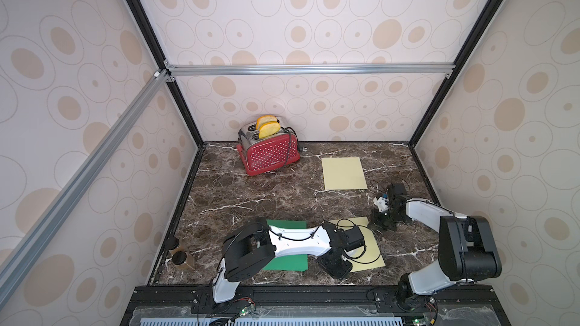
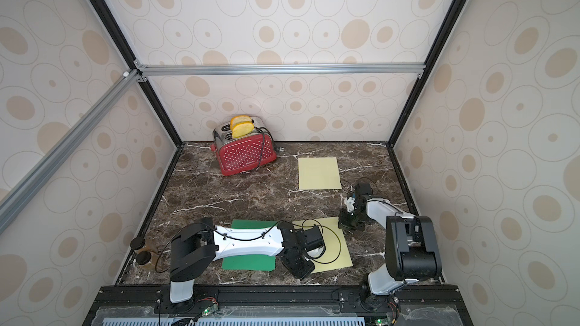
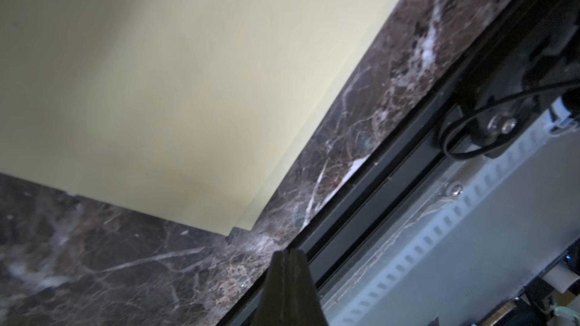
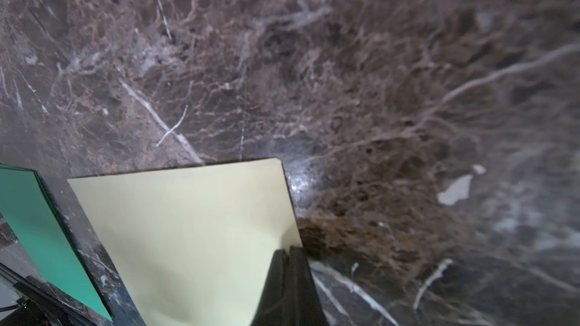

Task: Sort the scattered colored papers by color
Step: Adjust the colored paper at the center of the board.

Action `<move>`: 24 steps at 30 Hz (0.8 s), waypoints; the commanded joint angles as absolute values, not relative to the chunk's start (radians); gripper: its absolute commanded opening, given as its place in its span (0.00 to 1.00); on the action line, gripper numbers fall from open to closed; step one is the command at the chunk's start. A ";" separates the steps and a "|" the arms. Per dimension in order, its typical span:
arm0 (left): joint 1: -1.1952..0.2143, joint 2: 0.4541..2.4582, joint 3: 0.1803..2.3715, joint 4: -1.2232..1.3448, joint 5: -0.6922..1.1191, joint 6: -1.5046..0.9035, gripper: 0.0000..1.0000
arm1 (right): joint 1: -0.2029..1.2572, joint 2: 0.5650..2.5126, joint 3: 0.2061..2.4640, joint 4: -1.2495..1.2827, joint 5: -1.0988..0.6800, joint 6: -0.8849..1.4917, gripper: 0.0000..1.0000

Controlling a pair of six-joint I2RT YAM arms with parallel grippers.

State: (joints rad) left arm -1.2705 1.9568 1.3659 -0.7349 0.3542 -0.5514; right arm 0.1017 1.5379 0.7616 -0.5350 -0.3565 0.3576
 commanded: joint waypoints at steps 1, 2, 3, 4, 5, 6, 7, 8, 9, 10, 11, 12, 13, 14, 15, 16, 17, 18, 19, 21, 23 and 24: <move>-1.285 1.982 1.397 -0.775 0.290 -0.512 0.00 | 0.104 1.565 0.771 -0.540 -0.324 0.342 0.00; -1.288 1.987 1.400 -0.775 0.287 -0.509 0.00 | 0.104 1.565 0.772 -0.540 -0.322 0.342 0.00; -1.290 1.993 1.402 -0.775 0.287 -0.509 0.00 | 0.104 1.565 0.771 -0.539 -0.323 0.342 0.00; -1.291 1.999 1.406 -0.775 0.289 -0.509 0.00 | 0.104 1.565 0.773 -0.539 -0.322 0.342 0.00; -1.292 2.005 1.413 -0.775 0.292 -0.510 0.00 | 0.104 1.565 0.773 -0.539 -0.324 0.341 0.00; -1.296 2.011 1.423 -0.775 0.297 -0.509 0.00 | 0.104 1.568 0.772 -0.540 -0.322 0.341 0.00; -1.302 2.014 1.432 -0.777 0.298 -0.509 0.00 | 0.104 1.567 0.773 -0.540 -0.322 0.340 0.00; -1.303 2.017 1.437 -0.775 0.303 -0.511 0.00 | 0.104 1.566 0.774 -0.540 -0.321 0.341 0.00; -1.307 2.022 1.443 -0.775 0.315 -0.513 0.00 | 0.104 1.568 0.774 -0.540 -0.321 0.342 0.00; -1.310 2.025 1.449 -0.776 0.323 -0.515 0.00 | 0.104 1.567 0.774 -0.539 -0.321 0.342 0.00; -1.314 2.027 1.454 -0.776 0.324 -0.516 0.00 | 0.104 1.568 0.775 -0.540 -0.319 0.342 0.00; -1.316 2.028 1.454 -0.776 0.325 -0.520 0.00 | 0.105 1.567 0.775 -0.539 -0.319 0.342 0.00; -1.320 2.030 1.454 -0.777 0.327 -0.522 0.00 | 0.104 1.569 0.774 -0.540 -0.319 0.342 0.00; -1.321 2.032 1.453 -0.776 0.327 -0.524 0.00 | 0.104 1.567 0.773 -0.539 -0.319 0.342 0.00; -1.324 2.034 1.450 -0.773 0.327 -0.525 0.00 | 0.104 1.566 0.773 -0.538 -0.321 0.342 0.00; -1.326 2.036 1.448 -0.774 0.324 -0.525 0.00 | 0.104 1.567 0.773 -0.538 -0.320 0.342 0.00; -1.328 2.039 1.446 -0.773 0.320 -0.526 0.00 | 0.104 1.567 0.773 -0.539 -0.321 0.341 0.00; -1.328 2.041 1.444 -0.773 0.315 -0.526 0.00 | 0.104 1.567 0.774 -0.539 -0.321 0.341 0.00; -1.330 2.043 1.442 -0.772 0.307 -0.528 0.00 | 0.104 1.567 0.775 -0.540 -0.321 0.341 0.00; -1.329 2.045 1.439 -0.775 0.289 -0.532 0.00 | 0.104 1.567 0.773 -0.541 -0.322 0.341 0.00; -1.329 2.047 1.436 -0.783 0.263 -0.532 0.00 | 0.104 1.565 0.773 -0.541 -0.321 0.342 0.00; -1.329 2.048 1.434 -0.784 0.254 -0.531 0.00 | 0.104 1.567 0.773 -0.542 -0.322 0.342 0.00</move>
